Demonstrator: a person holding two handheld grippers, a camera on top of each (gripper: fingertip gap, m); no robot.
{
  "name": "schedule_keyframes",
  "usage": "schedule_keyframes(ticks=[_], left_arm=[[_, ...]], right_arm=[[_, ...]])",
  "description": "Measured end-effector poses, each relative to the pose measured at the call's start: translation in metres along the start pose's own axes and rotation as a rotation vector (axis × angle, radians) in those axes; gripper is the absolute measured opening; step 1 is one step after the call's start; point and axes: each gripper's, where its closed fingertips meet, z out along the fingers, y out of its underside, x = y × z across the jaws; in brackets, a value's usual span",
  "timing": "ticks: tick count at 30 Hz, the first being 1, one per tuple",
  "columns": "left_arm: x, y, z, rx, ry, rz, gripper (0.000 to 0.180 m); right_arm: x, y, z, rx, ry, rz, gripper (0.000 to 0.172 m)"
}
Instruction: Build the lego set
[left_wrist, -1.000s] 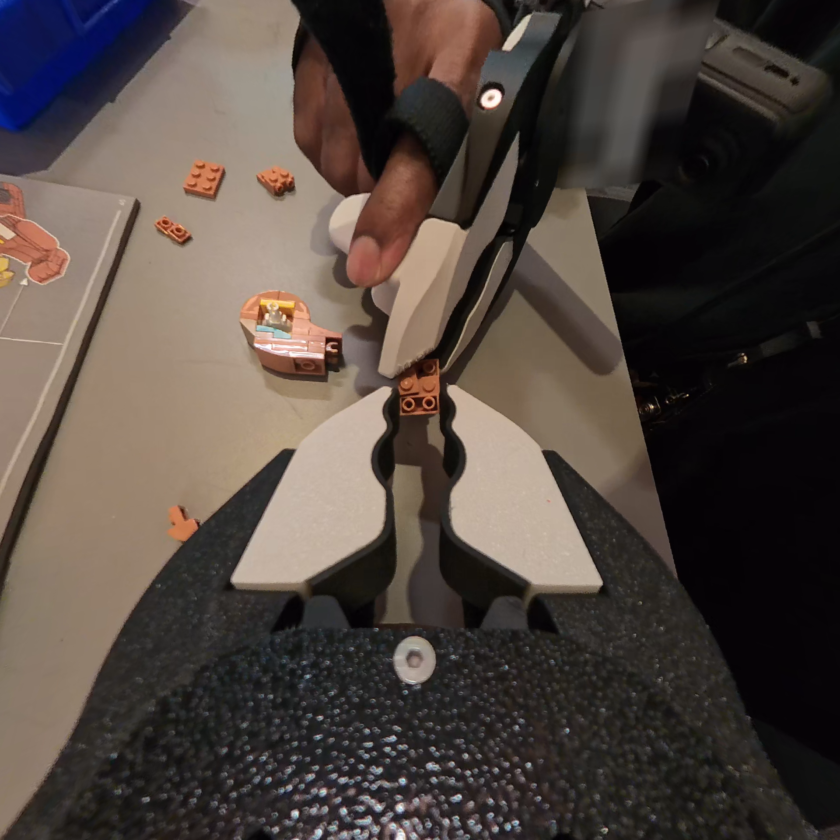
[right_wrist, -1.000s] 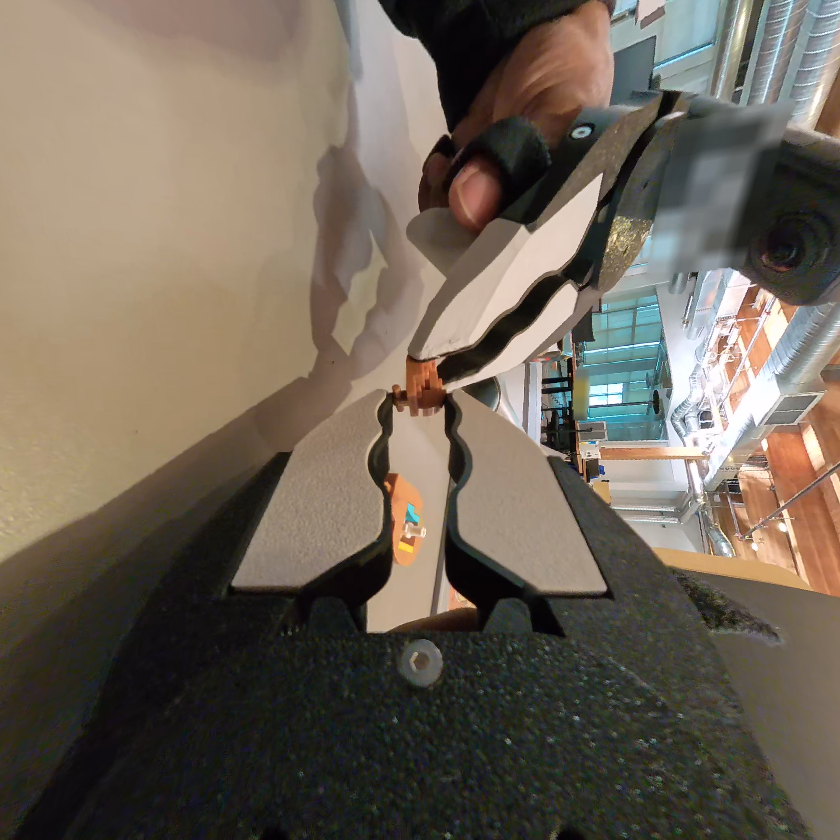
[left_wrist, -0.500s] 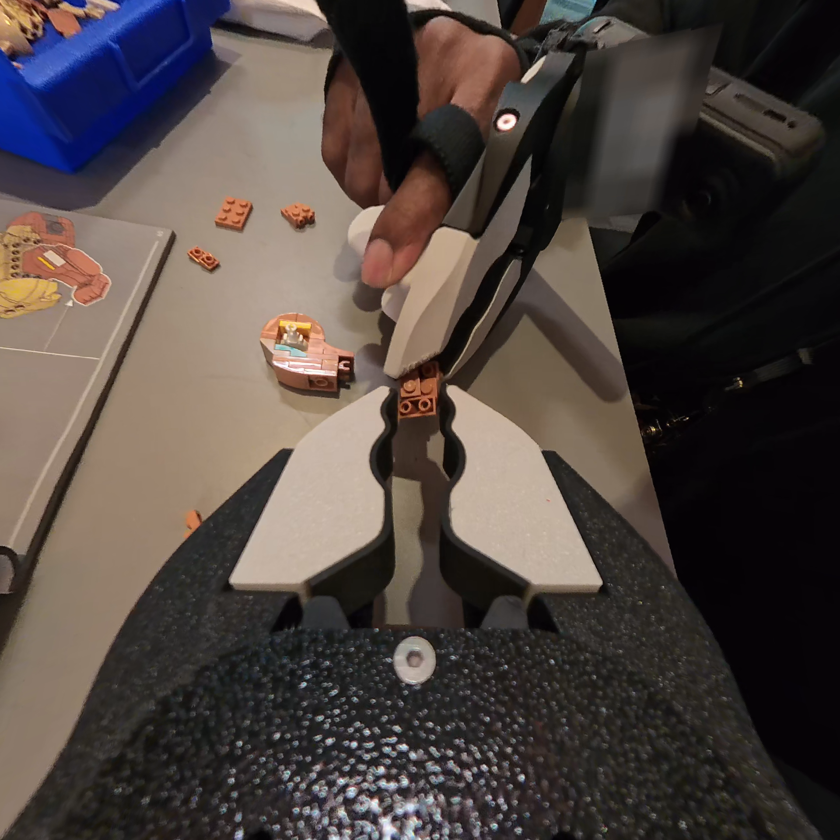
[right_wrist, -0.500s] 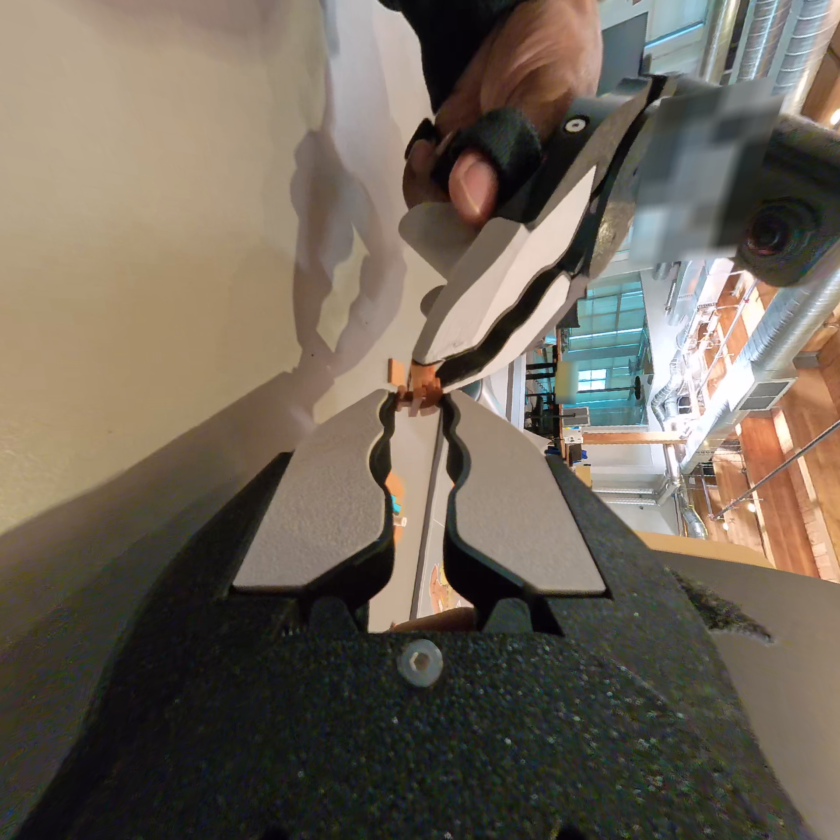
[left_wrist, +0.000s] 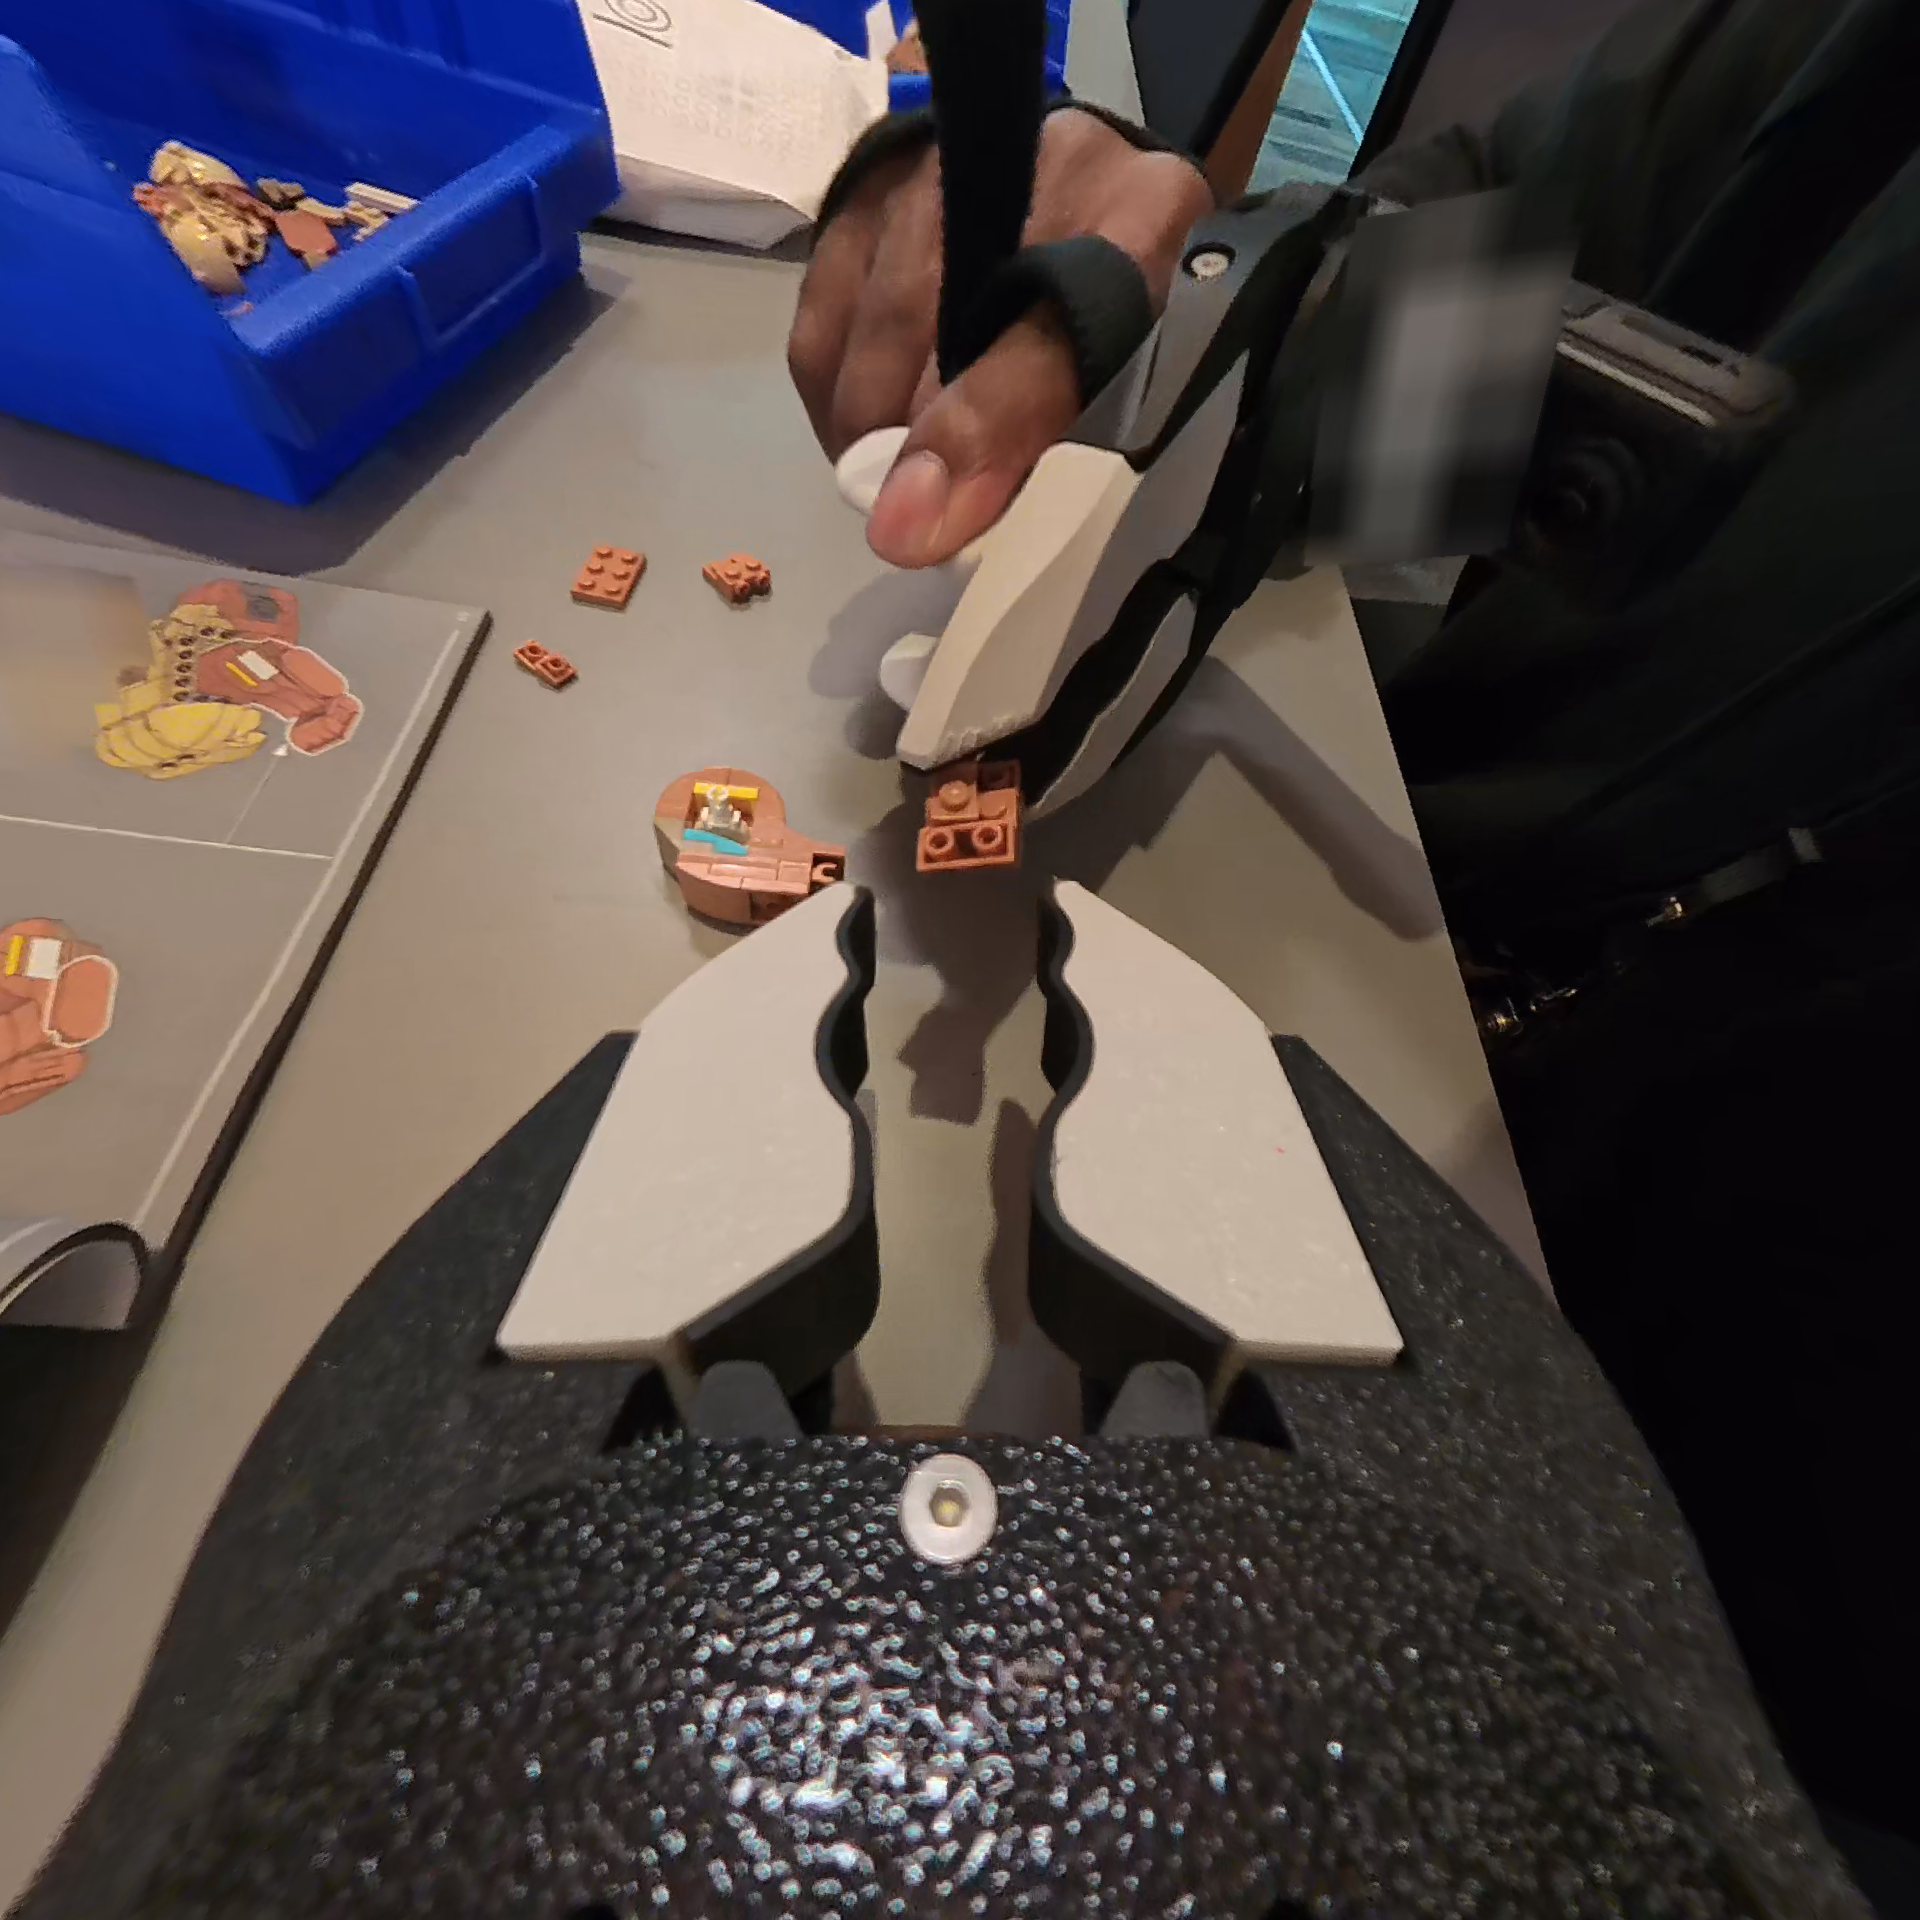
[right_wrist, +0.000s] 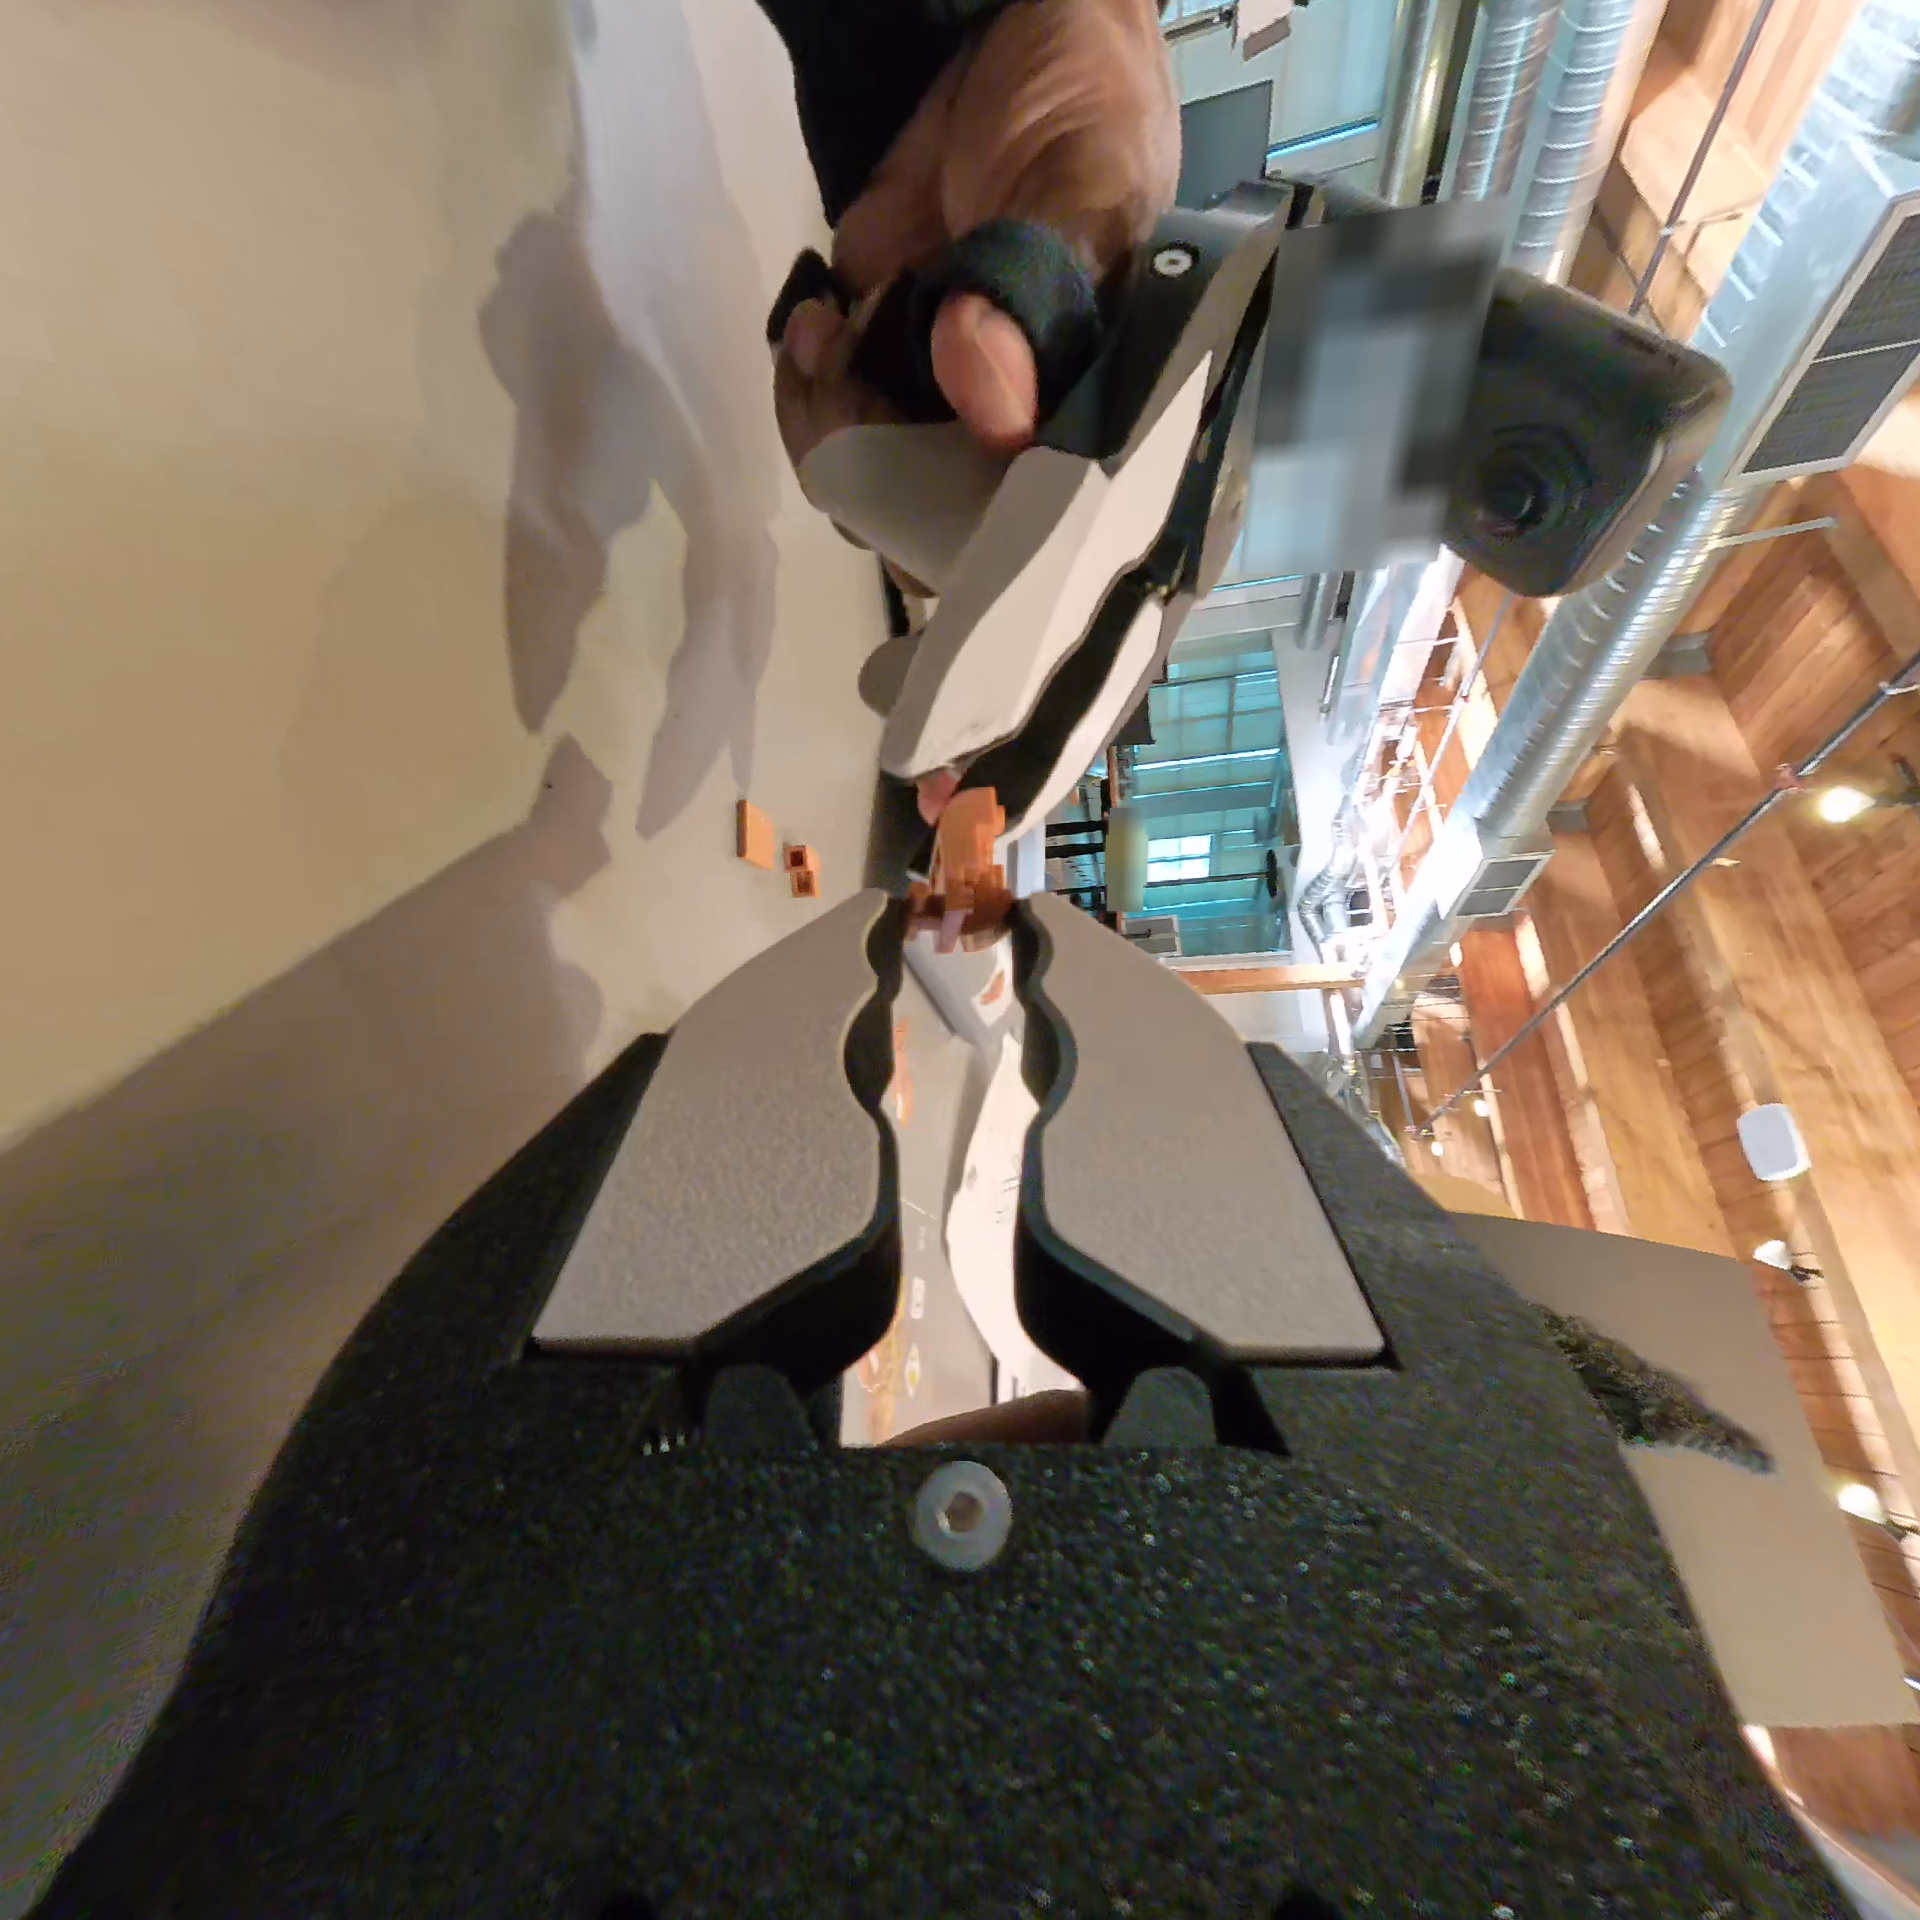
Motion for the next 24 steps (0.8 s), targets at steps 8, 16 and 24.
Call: schedule_keyframes(ticks=[8,16,24], left_arm=[[0.001,-0.011,0.009,0.057,-0.081,0.172,0.018],[-0.003,-0.008,0.013,0.046,-0.144,0.268,0.017],[-0.002,-0.012,0.013,0.090,-0.107,0.206,0.017]], right_arm=[[0.003,0.000,-0.001,-0.008,0.033,-0.043,0.020],[-0.002,0.005,0.000,-0.013,-0.002,0.018,0.021],[0.001,0.005,-0.002,-0.018,-0.010,0.021,0.020]])
